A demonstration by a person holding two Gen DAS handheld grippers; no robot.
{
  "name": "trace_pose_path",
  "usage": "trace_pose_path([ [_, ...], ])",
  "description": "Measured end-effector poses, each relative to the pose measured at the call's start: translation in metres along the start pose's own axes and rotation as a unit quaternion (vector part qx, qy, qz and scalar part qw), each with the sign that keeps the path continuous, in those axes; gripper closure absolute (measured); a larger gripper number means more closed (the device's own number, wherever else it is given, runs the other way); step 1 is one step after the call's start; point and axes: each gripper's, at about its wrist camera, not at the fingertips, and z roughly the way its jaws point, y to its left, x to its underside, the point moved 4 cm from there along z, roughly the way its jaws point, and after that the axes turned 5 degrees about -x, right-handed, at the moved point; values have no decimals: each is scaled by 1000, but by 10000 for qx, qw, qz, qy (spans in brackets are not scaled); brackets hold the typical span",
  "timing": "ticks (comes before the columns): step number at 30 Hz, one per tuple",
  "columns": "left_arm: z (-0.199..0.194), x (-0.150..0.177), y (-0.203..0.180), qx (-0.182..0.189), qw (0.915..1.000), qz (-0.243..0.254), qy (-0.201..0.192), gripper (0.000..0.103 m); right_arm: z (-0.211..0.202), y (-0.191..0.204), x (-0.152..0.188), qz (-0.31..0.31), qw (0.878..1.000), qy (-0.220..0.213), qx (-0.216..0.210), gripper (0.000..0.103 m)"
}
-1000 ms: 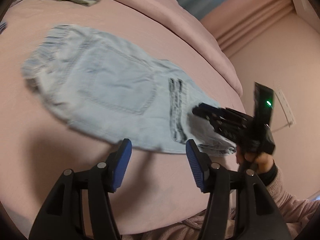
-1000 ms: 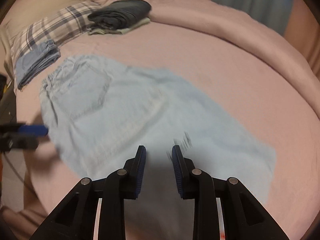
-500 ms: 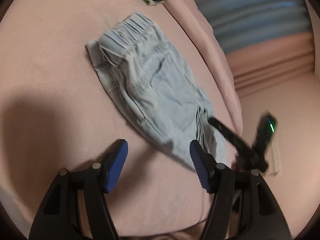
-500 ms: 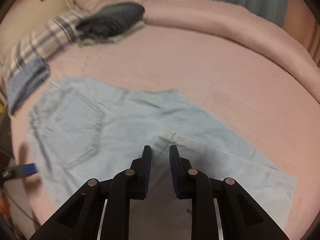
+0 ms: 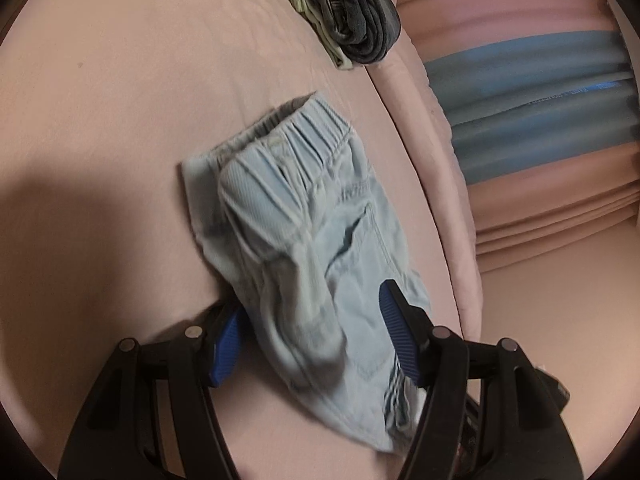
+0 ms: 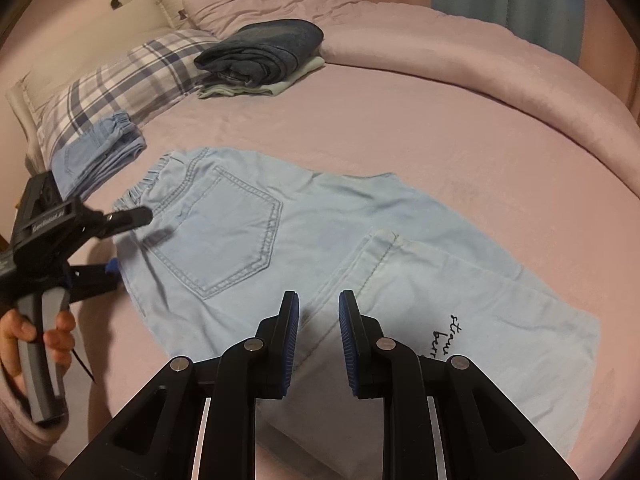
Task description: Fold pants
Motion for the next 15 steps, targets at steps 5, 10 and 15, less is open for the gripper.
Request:
trace_pose_path([
  [5, 5, -11, 5, 34, 9997, -253, -70, 60, 3, -5, -2, 155, 9999, 31, 51, 81],
  [10, -1, -10, 9, -22, 10000, -42, -33, 81, 19, 0, -18, 106, 9999, 8, -114, 81],
  [15, -9, -13, -17, -47, 9971, 722, -226, 83, 66, -4, -43, 470, 9982, 345, -133, 81],
])
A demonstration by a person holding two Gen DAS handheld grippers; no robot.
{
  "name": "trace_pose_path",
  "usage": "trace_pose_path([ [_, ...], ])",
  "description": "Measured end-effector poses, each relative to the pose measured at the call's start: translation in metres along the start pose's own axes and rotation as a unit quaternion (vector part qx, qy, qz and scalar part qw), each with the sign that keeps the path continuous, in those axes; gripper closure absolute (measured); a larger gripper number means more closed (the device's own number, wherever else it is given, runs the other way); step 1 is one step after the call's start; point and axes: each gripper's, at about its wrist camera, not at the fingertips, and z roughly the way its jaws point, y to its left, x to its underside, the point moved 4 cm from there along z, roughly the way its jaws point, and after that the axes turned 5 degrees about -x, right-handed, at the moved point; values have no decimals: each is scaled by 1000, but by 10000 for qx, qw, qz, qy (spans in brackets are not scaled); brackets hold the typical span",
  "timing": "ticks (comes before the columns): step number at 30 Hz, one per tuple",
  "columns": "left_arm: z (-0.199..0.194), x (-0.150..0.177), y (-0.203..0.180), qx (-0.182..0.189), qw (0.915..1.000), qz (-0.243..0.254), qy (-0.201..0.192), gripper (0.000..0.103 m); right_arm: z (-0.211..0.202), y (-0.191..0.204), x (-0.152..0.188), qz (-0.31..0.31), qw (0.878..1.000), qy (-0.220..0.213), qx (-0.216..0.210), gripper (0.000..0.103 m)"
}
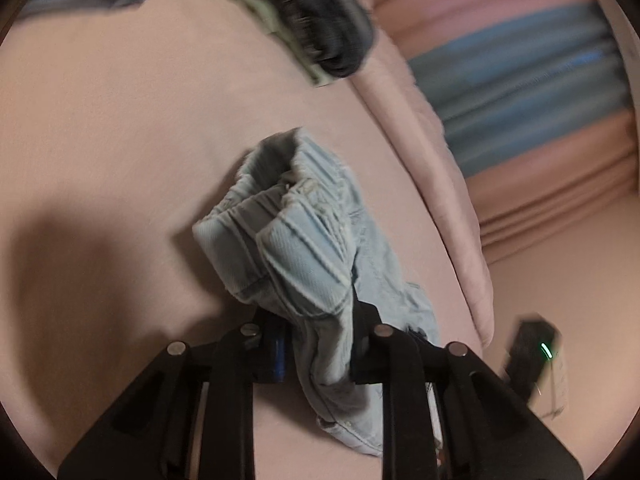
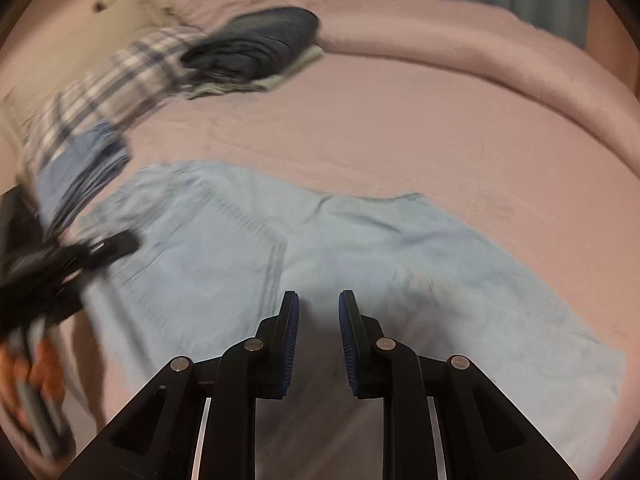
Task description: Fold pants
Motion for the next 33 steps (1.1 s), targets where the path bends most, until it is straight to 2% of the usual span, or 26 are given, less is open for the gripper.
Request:
trace_pose_path([
  [1, -1, -2, -5, 17, 9999, 124, -34, 83, 18, -3, 0, 121, 9994, 313, 15, 81],
  [3, -4, -3, -15, 13, 9993, 370, -94, 84, 19, 2, -3, -22, 9994, 316, 104, 81],
  [6, -3, -7, -20, 22, 9988, 476, -96, 84, 8, 8, 3, -95, 9988, 458, 125, 81],
  [9, -1, -7, -22, 10, 9984, 561, -94, 84, -11, 17, 28, 56, 9986, 518, -128, 81],
  [10, 0, -7, -23, 1, 9982, 596, -85, 84, -14, 25, 44, 55, 9974, 680, -248, 81],
  [14, 4, -4, -33, -74, 9970, 774, -17, 84, -22, 48, 72, -381, 9950, 833, -398, 81],
  [16, 5, -6, -41, -72, 9965, 835, -43, 84, -23, 46, 73, -434, 9950, 765, -468, 81],
  [18, -2, -7, -53, -23, 9950, 991, -111, 84, -38, 32, 74, 197, 9943, 568, -876, 81],
  [19, -5, -6, -59, -12, 9939, 1098, -136, 84, -51, 28, 74, 312, 9935, 336, -1045, 81],
  [21, -10, -4, -74, 46, 9907, 1351, -173, 84, -73, 17, 77, 447, 9929, -66, -1104, 81],
  [23, -11, 1, -90, 123, 9877, 1552, -165, 84, -89, -4, 83, 719, 9925, -333, -928, 81],
  [26, -11, 11, -117, 326, 9829, 1808, -110, 84, -85, -37, 100, 1115, 9925, -157, -469, 81],
  [27, -10, 16, -127, 411, 9806, 1913, -80, 84, -81, -40, 107, 1195, 9918, -55, -443, 81],
  [28, -9, 22, -138, 499, 9777, 2039, -39, 84, -74, -47, 111, 1252, 9906, 85, -541, 81],
  [33, 7, 56, -183, 623, 9614, 2669, 253, 84, -78, -61, 118, 1593, 9815, -220, -1043, 80],
])
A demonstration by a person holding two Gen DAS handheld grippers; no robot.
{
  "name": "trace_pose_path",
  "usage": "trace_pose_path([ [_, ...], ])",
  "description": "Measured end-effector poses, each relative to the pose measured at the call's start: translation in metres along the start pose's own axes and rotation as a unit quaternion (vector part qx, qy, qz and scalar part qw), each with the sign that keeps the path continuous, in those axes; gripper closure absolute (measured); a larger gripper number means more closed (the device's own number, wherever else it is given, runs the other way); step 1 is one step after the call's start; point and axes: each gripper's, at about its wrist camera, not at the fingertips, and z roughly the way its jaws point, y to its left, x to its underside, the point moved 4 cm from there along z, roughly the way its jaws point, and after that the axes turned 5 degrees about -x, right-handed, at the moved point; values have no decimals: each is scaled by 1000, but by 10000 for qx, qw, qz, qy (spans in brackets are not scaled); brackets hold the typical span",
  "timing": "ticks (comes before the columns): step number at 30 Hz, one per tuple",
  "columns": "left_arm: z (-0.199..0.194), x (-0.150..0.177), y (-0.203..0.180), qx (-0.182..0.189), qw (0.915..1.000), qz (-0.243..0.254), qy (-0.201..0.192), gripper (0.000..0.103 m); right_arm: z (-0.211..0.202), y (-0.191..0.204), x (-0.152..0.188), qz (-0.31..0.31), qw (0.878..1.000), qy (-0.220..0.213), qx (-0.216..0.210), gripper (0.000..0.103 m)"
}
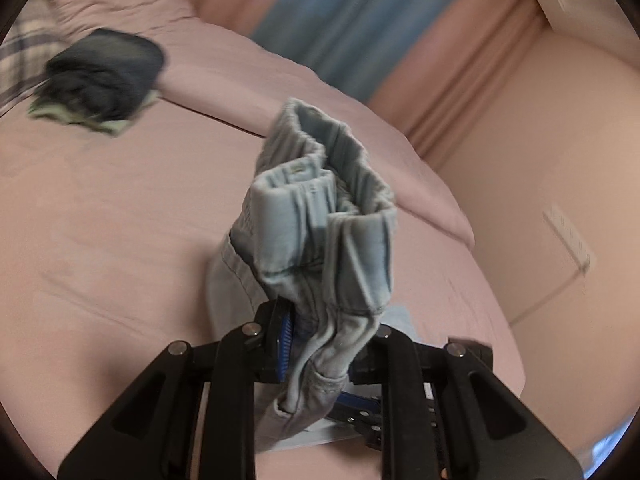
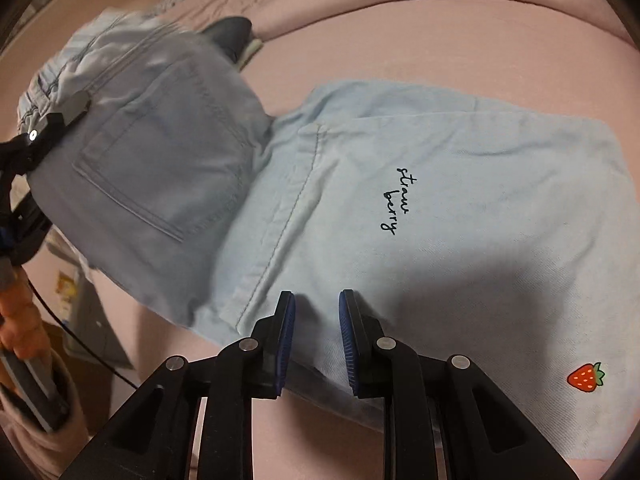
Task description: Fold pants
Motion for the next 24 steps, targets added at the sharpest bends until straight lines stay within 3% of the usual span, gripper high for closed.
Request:
trace_pose_path([
  [3, 19, 12, -28, 97, 9991, 342, 243, 84, -21, -18, -2, 532, 9966, -371, -500, 79],
  [5, 34, 23, -46, 160, 9973, 559, 438, 84, -42, -38, -3, 1129, 9854, -797, -992, 64],
  [6, 39, 26, -52, 167, 9965, 648, 505, 84, -48, -47, -3, 1355, 9794, -924, -1176, 62],
  [11, 69, 53, -76, 134, 9874, 1245, 966, 83, -84, -99, 6, 2671, 9223, -1659, -2248, 51],
  [15, 95, 70, -80, 15, 9776, 1585, 1388, 81, -85, -114, 7, 3141, 8916, -1751, -2750, 43],
  [18, 102, 75, -81, 24, 9718, 1787, 1541, 72, -86, -115, 6, 3226, 8887, -1658, -2803, 39],
  [19, 102, 78, -83, 93, 9685, 1881, 1629, 55, -85, -114, 5, 3251, 8876, -1612, -2838, 37],
  [21, 100, 81, -86, 283, 9663, 1902, 1709, 39, -86, -113, 4, 3240, 8934, -1445, -2757, 36],
  [24, 96, 90, -89, 266, 9619, 2121, 1703, 33, -90, -104, 11, 3176, 9018, -1297, -2628, 33],
])
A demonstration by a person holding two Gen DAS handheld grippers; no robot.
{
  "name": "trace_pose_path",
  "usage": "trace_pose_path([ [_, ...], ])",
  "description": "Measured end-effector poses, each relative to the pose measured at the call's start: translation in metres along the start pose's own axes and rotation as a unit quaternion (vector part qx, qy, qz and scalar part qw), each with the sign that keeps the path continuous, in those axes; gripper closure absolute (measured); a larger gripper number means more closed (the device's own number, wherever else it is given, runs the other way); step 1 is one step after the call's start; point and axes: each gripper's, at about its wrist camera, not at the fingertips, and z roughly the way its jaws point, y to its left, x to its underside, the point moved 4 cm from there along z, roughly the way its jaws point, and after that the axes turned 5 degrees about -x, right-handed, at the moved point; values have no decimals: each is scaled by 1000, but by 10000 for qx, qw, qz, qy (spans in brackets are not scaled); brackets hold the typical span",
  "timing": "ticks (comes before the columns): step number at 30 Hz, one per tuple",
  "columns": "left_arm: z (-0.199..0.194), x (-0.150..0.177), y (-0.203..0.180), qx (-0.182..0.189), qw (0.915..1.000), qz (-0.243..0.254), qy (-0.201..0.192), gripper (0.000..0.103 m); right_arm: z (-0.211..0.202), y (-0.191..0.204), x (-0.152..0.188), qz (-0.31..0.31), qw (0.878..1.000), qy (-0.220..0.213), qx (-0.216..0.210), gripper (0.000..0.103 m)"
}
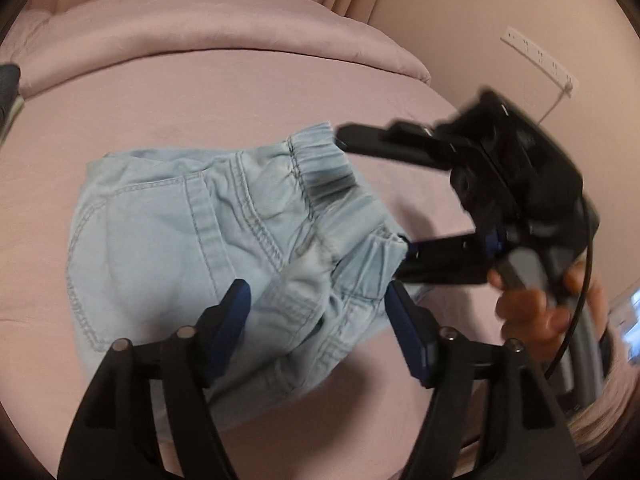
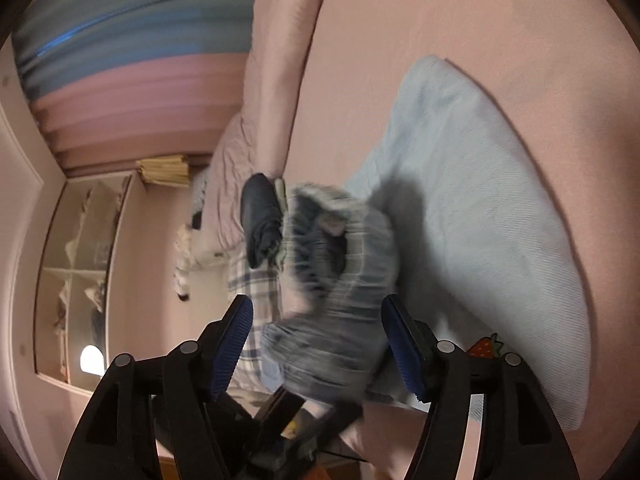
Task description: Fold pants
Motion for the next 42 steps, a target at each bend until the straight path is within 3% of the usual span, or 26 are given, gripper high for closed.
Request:
trace_pose_path([
  [3, -9, 8, 7, 185, 9998, -101, -47, 33, 8, 0, 0, -91, 9995, 91, 292, 33],
  [6, -28, 16, 22, 392, 9979, -462, -211, 33, 19, 4, 6, -607, 9917, 352, 1079, 34],
  [7, -35, 19, 32, 337, 9971, -628, -276, 32, 21, 4, 9, -772, 9883, 404, 1254, 37],
  [10, -48, 28, 52, 164, 9937, -1041, -379, 31, 28, 4, 15, -1420, 9685, 488, 1985, 61],
  [12, -55, 36, 67, 69, 9903, -1327, -399, 30, 26, 6, 16, -1651, 9617, 447, 2141, 69],
  [14, -62, 44, 78, -4, 9872, -1544, -403, 30, 18, 12, 16, -1807, 9616, 333, 2039, 74],
  [20, -64, 50, 86, -51, 9833, -1768, -426, 30, -26, 29, -2, -1899, 9628, -194, 1914, 75],
  [24, -63, 45, 83, -87, 9846, -1702, -382, 30, -39, 22, -17, -1726, 9617, -421, 2088, 75],
  [27, -61, 42, 89, -121, 9854, -1664, -327, 30, -34, -1, -21, -1602, 9530, -190, 2566, 75],
  [28, -58, 38, 89, -172, 9858, -1645, -296, 30, -34, -11, -22, -1592, 9479, -180, 2754, 73],
  [30, -53, 28, 93, -244, 9857, -1644, -282, 30, -34, -12, -22, -1587, 9502, -222, 2674, 69],
  [32, -51, 19, 94, -270, 9857, -1638, -300, 30, -39, -7, -23, -1572, 9490, -300, 2716, 55],
  [34, -50, 7, 93, -320, 9867, -1550, -367, 31, -48, 2, -25, -1790, 9283, -488, 3223, 38],
  [38, -43, -30, 93, -234, 9894, -1333, -529, 34, -51, 39, -14, -2667, 8873, -928, 3647, 37],
  [40, -35, -50, 93, -202, 9900, -1289, -538, 49, -42, 58, -3, -3229, 8700, -944, 3606, 37],
  [42, -22, -67, 92, 20, 9911, -1254, -454, 66, -24, 73, 10, -3671, 8635, -737, 3380, 45],
])
